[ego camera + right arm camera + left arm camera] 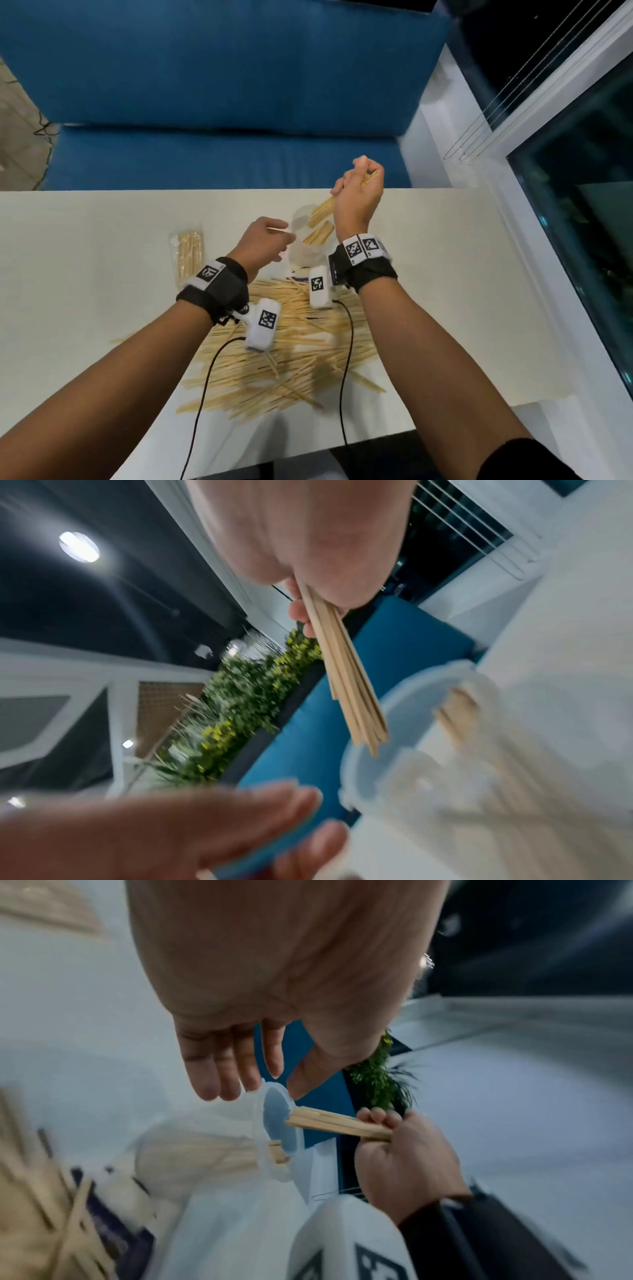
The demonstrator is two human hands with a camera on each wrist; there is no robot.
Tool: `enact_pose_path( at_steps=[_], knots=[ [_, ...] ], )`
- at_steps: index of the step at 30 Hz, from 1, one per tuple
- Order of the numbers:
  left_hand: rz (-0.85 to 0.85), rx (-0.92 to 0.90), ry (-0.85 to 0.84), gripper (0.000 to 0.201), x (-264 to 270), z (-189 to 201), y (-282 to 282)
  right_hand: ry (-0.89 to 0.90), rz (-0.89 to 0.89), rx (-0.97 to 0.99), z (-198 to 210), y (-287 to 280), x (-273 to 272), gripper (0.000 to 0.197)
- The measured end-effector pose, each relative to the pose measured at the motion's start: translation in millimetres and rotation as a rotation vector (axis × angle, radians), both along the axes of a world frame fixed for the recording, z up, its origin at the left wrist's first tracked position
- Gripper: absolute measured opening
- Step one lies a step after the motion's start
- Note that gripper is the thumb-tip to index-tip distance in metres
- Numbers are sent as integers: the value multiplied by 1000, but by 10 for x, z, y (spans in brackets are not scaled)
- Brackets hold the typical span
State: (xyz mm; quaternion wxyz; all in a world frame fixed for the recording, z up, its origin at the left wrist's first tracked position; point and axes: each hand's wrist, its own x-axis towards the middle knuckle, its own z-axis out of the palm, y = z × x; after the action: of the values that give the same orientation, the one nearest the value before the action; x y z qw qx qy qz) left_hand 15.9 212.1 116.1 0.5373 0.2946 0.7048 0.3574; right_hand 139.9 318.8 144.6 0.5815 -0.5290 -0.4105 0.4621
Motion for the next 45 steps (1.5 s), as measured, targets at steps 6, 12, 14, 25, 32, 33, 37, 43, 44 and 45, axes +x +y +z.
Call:
enact_pose_path(
  at_steps=[6,12,14,25,32,33,37,43,44,45],
  knots=[
    [-351,92,457,124,41,-213,221,-214,60,10,-477,-128,16,22],
    [-444,198,576,123,111,-377,328,-438,160,72,-648,-244,73,24],
    [-444,216,594,116,123,-389,337,-564,189,116,-735,-276,137,24],
    [-450,225,572,113,118,-374,311,-926,432,45,-864,-290,464,19],
    [-442,210,559,111,130,-343,319,-1007,626,176,-579,-199,658,21],
    [-443,209,558,111,128,-343,319,-1051,674,164,-568,-188,664,21],
    [-433,209,552,110,128,-338,314,-1168,665,169,-551,-119,604,13],
    [-431,218,551,107,140,-328,310,-1248,462,264,-539,-67,450,10],
    [-431,220,546,107,139,-325,311,-1238,453,259,-533,-70,462,12],
    [-432,222,541,107,137,-320,311,-1230,470,253,-522,-75,487,13]
  ],
)
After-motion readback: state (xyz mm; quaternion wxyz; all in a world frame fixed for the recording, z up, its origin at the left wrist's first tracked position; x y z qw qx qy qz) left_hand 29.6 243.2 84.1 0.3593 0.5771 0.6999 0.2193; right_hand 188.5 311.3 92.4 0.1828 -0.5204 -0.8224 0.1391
